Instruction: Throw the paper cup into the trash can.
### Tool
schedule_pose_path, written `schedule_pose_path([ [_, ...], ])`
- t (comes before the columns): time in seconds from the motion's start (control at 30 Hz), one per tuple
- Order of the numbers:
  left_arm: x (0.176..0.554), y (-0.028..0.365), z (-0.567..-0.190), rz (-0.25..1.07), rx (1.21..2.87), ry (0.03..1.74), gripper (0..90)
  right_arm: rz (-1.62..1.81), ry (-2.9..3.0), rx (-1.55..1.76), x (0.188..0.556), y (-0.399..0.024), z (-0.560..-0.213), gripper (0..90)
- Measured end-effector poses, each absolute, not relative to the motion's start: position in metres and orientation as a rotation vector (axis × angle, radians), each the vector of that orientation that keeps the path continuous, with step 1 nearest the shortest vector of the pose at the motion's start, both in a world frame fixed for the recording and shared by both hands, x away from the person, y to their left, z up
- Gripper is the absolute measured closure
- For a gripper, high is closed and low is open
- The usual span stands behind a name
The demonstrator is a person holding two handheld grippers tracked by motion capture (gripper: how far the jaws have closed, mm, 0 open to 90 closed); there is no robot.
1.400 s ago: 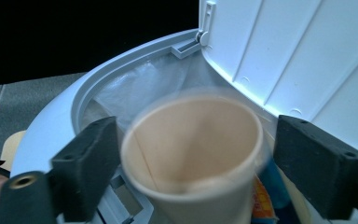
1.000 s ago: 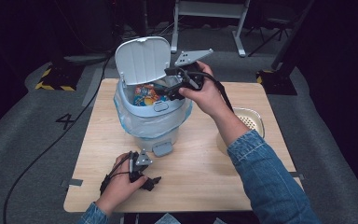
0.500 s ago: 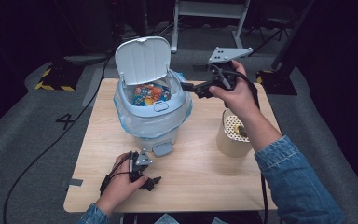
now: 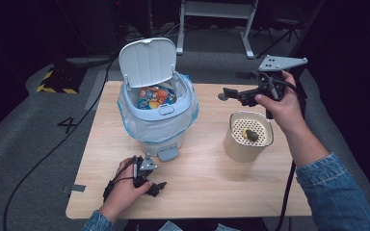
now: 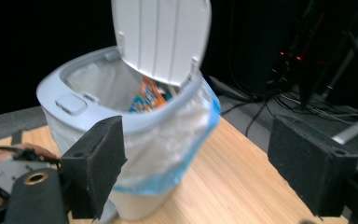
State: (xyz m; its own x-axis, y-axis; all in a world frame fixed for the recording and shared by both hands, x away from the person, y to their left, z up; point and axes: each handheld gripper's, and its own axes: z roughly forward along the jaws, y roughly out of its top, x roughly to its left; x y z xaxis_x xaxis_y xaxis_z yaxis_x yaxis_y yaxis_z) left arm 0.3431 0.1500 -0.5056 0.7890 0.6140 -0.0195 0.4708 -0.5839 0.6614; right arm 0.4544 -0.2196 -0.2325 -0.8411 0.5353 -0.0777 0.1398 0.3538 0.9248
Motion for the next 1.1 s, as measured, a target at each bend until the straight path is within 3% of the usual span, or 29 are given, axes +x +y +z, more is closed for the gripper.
schedule_pose_path([
  [0.7, 0.342, 0.151, -0.505, 0.278, 2.295, 0.818, 1.0, 1.471, 2.212, 0.796, 0.414, -0.312, -0.279, 23.2],
  [1.1, 0.34, 0.163, -0.501, 0.292, 2.281, 0.851, 16.3, 1.359, 2.212, 0.843, 0.386, -0.347, -0.326, 22.9],
])
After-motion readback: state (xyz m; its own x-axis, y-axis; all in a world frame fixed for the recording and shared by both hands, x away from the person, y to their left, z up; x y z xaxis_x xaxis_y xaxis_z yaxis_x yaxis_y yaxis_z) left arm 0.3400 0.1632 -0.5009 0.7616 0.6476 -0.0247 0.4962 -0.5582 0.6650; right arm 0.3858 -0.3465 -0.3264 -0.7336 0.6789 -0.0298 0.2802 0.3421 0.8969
